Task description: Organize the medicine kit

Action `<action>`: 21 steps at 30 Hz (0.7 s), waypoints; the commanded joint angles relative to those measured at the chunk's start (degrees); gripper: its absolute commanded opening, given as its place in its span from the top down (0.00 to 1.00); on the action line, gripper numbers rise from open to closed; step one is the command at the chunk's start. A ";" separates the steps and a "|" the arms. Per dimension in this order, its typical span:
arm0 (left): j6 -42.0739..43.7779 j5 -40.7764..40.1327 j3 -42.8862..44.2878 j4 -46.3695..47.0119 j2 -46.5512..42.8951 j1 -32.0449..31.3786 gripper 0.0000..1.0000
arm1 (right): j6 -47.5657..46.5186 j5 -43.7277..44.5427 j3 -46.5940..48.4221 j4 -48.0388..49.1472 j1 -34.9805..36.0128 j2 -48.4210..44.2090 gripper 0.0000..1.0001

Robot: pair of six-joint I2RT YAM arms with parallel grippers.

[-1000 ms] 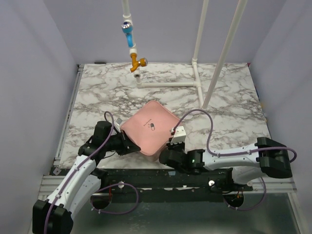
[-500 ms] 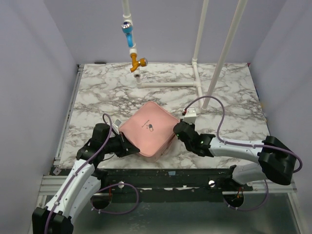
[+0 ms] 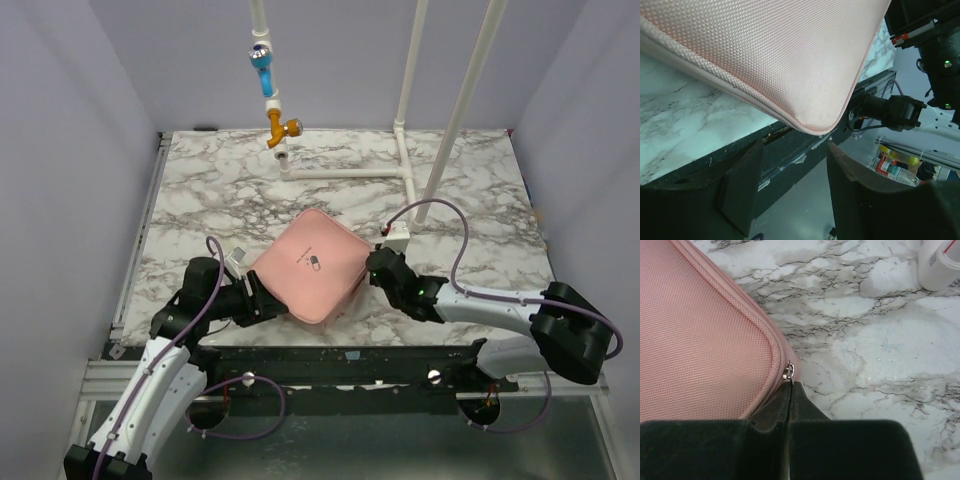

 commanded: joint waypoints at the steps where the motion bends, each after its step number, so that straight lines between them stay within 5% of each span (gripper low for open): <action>1: 0.29 1.75 2.54 -1.92 -1.63 -0.03 0.44 | 4.10 2.26 -1.59 -3.51 -1.12 -1.34 0.99; 12: -10.99 5.06 0.51 -1.85 -13.32 -3.32 0.41 | 11.33 -0.32 -4.45 -5.06 2.52 -5.62 0.99; 21: -18.06 1.43 -1.66 5.85 -13.05 -14.69 0.41 | 18.91 4.89 -0.44 -9.67 14.41 -1.62 0.99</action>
